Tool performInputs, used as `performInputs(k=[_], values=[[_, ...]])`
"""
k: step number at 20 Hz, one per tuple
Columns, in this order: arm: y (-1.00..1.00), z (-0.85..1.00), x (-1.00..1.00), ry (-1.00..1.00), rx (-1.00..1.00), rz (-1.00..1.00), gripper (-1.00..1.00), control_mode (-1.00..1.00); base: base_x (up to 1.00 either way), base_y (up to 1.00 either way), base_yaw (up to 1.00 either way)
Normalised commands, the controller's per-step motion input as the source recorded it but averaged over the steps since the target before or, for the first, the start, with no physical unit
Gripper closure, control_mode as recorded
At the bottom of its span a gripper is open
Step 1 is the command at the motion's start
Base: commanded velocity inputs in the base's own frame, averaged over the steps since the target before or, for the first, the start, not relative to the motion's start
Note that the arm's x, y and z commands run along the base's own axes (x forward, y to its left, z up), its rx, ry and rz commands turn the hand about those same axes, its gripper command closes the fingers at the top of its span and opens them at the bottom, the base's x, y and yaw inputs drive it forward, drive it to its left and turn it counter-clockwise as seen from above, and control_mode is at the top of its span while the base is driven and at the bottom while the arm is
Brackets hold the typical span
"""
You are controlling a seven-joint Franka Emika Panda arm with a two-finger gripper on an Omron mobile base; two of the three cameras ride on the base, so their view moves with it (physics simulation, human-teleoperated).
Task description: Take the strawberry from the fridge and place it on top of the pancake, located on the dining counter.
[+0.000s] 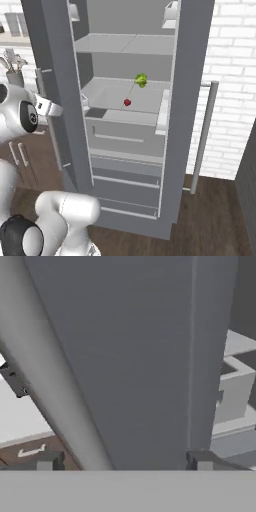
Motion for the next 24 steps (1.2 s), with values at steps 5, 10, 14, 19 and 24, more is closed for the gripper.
performInputs(k=[5, 10, 14, 19, 24], values=[[-0.68, 0.10, -0.58, 0.00, 0.25, -0.07, -1.00, -1.00, 0.00, 0.00, 0.00], [-0.11, 0.36, -0.54, -0.03, 0.07, 0.00, -1.00, -1.00, 0.00, 0.00, 0.00], [-0.88, 0.37, -0.20, 0.00, 0.19, 0.01, -1.00, -1.00, 0.00, 0.00, 0.00], [-0.75, 0.17, 0.00, 0.01, 0.15, 0.00, -1.00, -1.00, 0.00, 0.00, 0.00], [-0.19, -0.26, 0.42, 0.03, 0.09, 0.00, -1.00, -1.00, 0.00, 0.00, 0.00]])
